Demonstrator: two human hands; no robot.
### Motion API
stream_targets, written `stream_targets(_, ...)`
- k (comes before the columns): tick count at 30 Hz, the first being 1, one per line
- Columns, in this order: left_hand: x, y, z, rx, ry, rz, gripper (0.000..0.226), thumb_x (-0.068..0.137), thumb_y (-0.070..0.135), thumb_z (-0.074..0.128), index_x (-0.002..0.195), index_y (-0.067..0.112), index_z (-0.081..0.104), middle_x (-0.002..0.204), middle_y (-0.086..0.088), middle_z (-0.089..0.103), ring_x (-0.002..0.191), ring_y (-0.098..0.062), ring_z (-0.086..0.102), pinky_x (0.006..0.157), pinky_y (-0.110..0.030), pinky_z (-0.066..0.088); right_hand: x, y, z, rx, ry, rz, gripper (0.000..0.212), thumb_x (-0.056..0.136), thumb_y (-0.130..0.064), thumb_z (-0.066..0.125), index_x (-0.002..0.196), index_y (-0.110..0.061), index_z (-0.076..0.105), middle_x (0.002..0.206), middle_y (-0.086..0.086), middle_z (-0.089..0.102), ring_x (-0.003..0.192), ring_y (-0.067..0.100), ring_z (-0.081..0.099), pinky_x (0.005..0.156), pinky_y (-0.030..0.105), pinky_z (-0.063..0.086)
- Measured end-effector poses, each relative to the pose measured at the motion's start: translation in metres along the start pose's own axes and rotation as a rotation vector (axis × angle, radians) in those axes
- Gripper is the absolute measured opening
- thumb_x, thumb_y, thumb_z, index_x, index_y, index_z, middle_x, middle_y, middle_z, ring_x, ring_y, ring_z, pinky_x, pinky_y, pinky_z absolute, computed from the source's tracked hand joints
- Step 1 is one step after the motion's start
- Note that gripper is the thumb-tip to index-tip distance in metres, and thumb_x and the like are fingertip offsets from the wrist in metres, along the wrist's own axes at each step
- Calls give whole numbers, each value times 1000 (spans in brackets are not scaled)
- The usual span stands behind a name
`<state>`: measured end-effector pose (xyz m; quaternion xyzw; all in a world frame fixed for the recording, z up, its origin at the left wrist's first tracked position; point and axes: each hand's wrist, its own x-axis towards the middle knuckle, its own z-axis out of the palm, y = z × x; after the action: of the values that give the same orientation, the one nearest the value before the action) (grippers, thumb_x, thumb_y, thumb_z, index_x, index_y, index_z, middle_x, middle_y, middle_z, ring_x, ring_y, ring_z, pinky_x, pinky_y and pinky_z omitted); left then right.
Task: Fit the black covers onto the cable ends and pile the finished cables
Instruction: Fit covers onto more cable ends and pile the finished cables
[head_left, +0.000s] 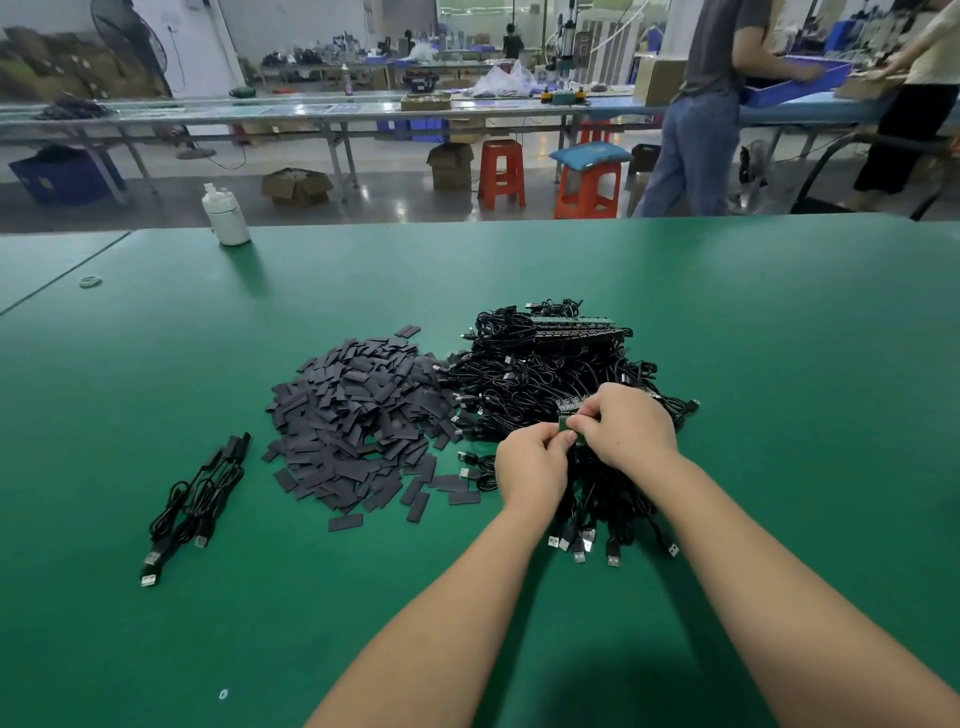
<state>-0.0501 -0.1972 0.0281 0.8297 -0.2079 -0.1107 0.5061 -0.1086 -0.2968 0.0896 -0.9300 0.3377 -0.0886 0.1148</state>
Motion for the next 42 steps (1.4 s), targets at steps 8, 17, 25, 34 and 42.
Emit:
stream_targets(8,5,1,-5,-38,17,-16,36,92,33,64,68,6,60,57,-1,51,54,-15,39,54,-31,37,10,12,1,81,-37,0,30,93,-43,65,69,-26,68,61,-8,62,63,15,59,55,26,40)
stream_targets(17,10,-6,-62,-420,-359,-20,20,90,10,71,70,13,68,63,1,64,70,-23,69,59,-30,59,16,36,-21,22,111,-144,20,99,-33,59,109,-25,74,110,-2,70,102,19,59,84,33,48)
stream_targets(25,15,-11,-92,-446,-504,121,16,86,7,73,102,8,69,90,-14,72,83,-18,66,80,-37,54,-33,-30,35,1286,-600,149,53,101,-58,32,112,-20,68,92,-3,78,90,20,74,84,33,57)
stream_targets(34,14,-76,-106,-267,-486,61,8,86,14,74,92,20,71,72,4,56,70,-14,47,68,-30,42,-34,-29,82,1127,-666,137,20,98,-26,64,96,-9,75,79,8,70,67,15,64,67,29,56)
stream_targets(42,11,-104,-135,-260,-515,-18,5,87,15,74,88,18,69,78,1,65,68,-10,52,59,-17,40,-34,-57,101,1136,-751,85,17,94,-24,69,97,-8,73,84,6,75,63,12,62,59,26,54)
